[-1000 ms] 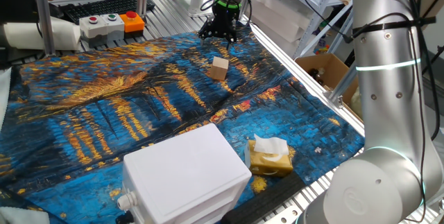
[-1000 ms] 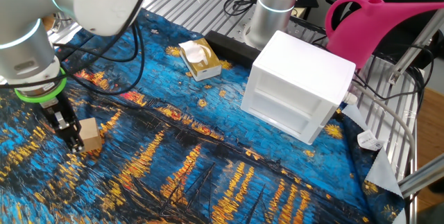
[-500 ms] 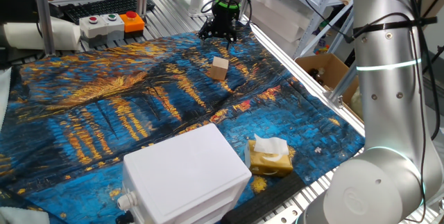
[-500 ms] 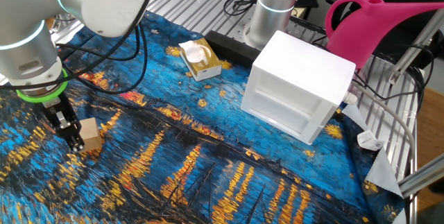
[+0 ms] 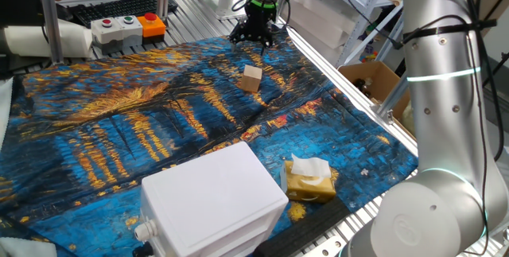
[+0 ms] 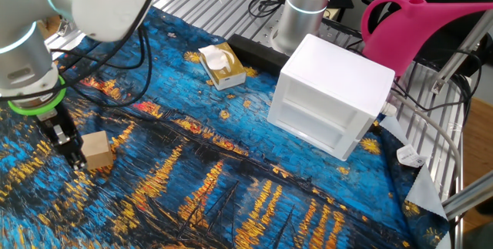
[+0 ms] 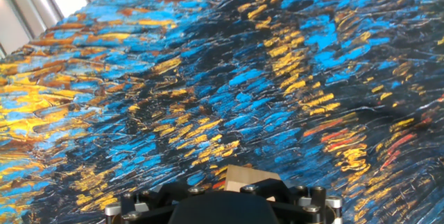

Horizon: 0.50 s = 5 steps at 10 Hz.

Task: Pick up the small block on the left and move it to the right

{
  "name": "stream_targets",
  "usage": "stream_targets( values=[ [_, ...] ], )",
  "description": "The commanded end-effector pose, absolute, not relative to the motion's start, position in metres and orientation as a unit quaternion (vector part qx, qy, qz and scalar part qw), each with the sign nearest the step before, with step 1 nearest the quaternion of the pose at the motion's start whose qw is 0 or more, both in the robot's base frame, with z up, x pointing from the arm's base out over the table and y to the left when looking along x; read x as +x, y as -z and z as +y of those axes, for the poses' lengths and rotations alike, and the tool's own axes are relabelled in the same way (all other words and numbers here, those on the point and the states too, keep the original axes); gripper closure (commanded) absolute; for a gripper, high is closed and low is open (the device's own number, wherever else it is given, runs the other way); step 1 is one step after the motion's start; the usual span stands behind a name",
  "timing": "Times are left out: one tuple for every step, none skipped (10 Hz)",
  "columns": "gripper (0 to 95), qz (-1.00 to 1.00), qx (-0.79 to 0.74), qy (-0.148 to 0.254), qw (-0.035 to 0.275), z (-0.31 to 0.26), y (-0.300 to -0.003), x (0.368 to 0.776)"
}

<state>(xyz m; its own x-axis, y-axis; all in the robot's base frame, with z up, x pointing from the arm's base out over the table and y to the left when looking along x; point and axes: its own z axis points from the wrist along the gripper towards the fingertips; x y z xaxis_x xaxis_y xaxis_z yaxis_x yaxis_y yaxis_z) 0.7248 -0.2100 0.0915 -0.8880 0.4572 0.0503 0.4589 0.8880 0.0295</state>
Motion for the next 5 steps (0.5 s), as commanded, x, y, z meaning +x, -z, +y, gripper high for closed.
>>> stream_targets(
  values=[
    [0.0,-0.971,-0.238,0.019,0.017,-0.2093,-0.0924,0.7213],
    [0.0,-0.970,-0.241,0.019,0.017,-0.2093,-0.0924,0.7213],
    [0.0,-0.970,-0.242,0.020,0.018,-0.2093,-0.0924,0.7213],
    [0.0,-0.971,-0.238,0.020,0.018,-0.2093,-0.0924,0.7213],
    [0.0,-0.972,-0.235,0.021,0.018,-0.2093,-0.0924,0.7213]
  ],
)
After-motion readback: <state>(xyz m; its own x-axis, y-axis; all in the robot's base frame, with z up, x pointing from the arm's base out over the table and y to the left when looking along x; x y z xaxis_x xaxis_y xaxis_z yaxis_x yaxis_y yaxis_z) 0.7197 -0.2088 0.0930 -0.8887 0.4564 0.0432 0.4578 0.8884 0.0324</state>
